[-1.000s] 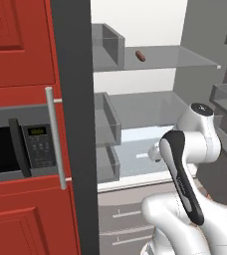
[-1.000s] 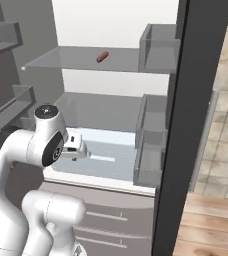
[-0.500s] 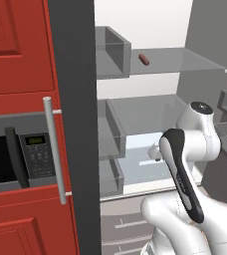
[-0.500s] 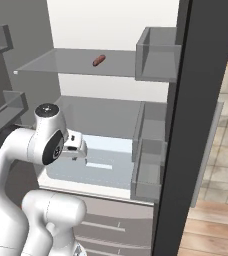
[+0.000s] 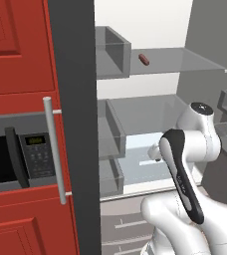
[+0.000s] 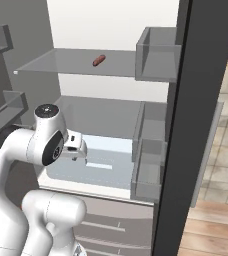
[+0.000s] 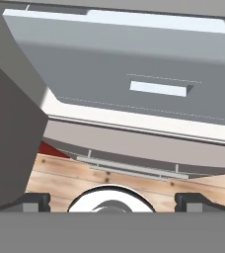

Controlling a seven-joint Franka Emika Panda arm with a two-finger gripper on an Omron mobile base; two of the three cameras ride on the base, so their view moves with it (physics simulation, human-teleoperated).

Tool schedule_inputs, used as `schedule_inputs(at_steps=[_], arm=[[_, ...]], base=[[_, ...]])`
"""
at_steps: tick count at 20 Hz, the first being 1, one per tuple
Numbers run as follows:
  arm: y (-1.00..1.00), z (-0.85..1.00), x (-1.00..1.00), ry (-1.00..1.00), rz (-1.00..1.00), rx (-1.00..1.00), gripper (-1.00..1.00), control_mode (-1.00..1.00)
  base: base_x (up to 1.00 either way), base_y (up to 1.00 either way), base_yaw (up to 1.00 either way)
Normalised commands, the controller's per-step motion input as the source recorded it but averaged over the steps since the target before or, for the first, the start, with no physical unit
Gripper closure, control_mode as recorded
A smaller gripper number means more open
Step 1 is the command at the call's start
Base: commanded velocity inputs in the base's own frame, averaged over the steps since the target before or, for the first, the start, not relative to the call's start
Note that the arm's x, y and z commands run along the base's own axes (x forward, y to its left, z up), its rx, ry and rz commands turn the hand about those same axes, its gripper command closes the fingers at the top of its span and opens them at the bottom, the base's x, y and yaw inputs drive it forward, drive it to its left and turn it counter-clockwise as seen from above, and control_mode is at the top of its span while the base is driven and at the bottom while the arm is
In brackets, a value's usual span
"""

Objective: Retrieve the sausage and cheese from the fridge and place them on the cutting board on the counter.

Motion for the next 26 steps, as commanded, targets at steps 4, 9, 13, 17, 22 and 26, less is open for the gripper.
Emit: schedule_inputs(at_steps=[4, 9, 13, 17, 22, 26], arm=[[0.0, 0.0, 0.0, 0.0, 0.0, 0.0, -1.0, 1.0], [0.0, 0.0, 0.0, 0.0, 0.0, 0.0, -1.0, -1.0], [0.0, 0.0, 0.0, 0.0, 0.0, 0.0, -1.0, -1.0], [0.0, 0.0, 0.0, 0.0, 0.0, 0.0, -1.0, -1.0], [-0.23, 0.0, -0.02, -0.03, 0.0, 0.09, -1.0, -1.0], [-0.63, 0.59, 0.04, -0.2, -0.03, 0.34, -1.0, -1.0]], base=[[0.0, 0.0, 0.0], [0.0, 0.0, 0.0], [0.0, 0.0, 0.0], [0.0, 0.0, 0.0], [0.0, 0.0, 0.0], [0.0, 0.0, 0.0]])
